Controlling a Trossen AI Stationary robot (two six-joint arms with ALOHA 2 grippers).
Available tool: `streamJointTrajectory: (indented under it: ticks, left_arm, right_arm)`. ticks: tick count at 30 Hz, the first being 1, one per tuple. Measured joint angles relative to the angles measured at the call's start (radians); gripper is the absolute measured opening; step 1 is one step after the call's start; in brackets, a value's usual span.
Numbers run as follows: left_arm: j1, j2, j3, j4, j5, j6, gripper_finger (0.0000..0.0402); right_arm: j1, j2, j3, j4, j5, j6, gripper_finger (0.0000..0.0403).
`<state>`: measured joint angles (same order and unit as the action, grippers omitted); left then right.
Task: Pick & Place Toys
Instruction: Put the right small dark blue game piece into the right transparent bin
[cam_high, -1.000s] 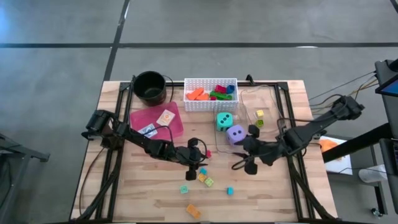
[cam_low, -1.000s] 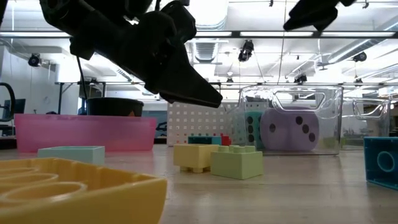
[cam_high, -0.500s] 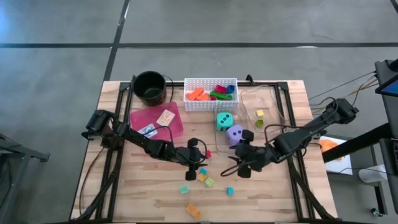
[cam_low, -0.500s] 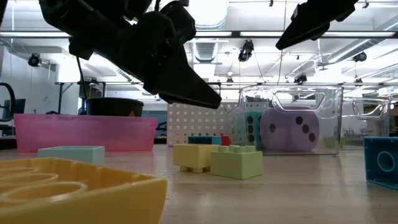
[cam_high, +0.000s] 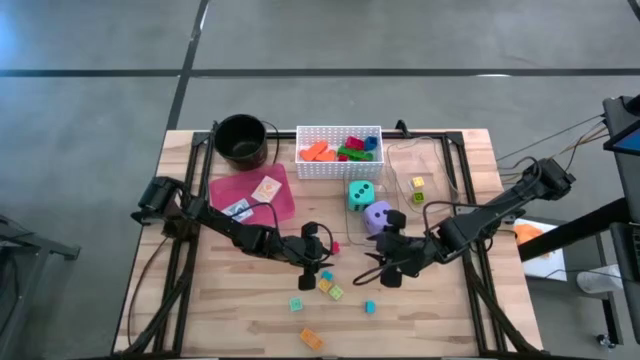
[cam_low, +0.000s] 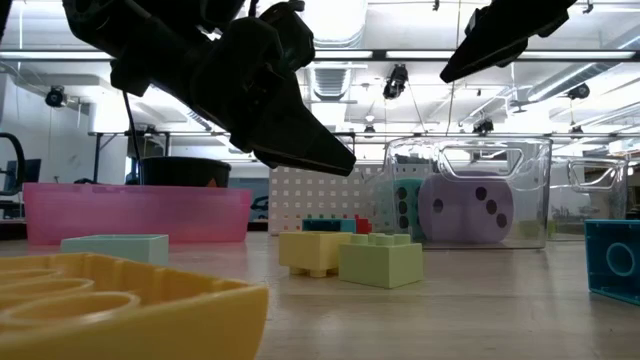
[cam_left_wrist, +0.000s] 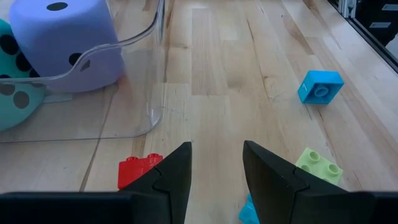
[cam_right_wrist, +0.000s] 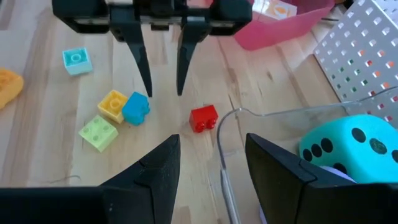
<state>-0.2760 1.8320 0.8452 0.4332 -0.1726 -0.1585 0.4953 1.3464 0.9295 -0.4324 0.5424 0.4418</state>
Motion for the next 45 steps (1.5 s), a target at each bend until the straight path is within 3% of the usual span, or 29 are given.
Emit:
streamJointTrajectory:
  ticks: [7, 14, 19, 32, 38, 45]
  left_arm:
    - [0.000, 0.000, 0.000, 0.001, 0.000, 0.000, 0.0149]
    - [0.003, 0.000, 0.000, 0.004, 0.000, 0.001, 0.0149]
    - [0.003, 0.000, 0.000, 0.003, 0.000, 0.002, 0.0149]
    - [-0.015, -0.004, 0.000, -0.024, 0.000, 0.000, 0.0149]
    - [-0.055, -0.063, 0.000, -0.114, 0.008, 0.000, 0.0149]
    - [-0.111, -0.128, 0.000, -0.147, 0.008, 0.002, 0.0149]
  right_arm:
    - [-0.030, 0.000, 0.000, 0.099, 0.007, -0.025, 0.0183]
    - [-0.055, 0.052, -0.001, 0.290, -0.019, -0.176, 0.0183]
    - [-0.038, 0.101, 0.027, 0.293, -0.152, -0.185, 0.0183]
    - [0.011, 0.266, 0.149, 0.216, -0.160, -0.127, 0.0183]
    - [0.048, 0.336, 0.267, 0.079, -0.161, -0.082, 0.0183]
    - [0.117, 0.452, 0.366, 0.068, -0.193, -0.081, 0.0183]
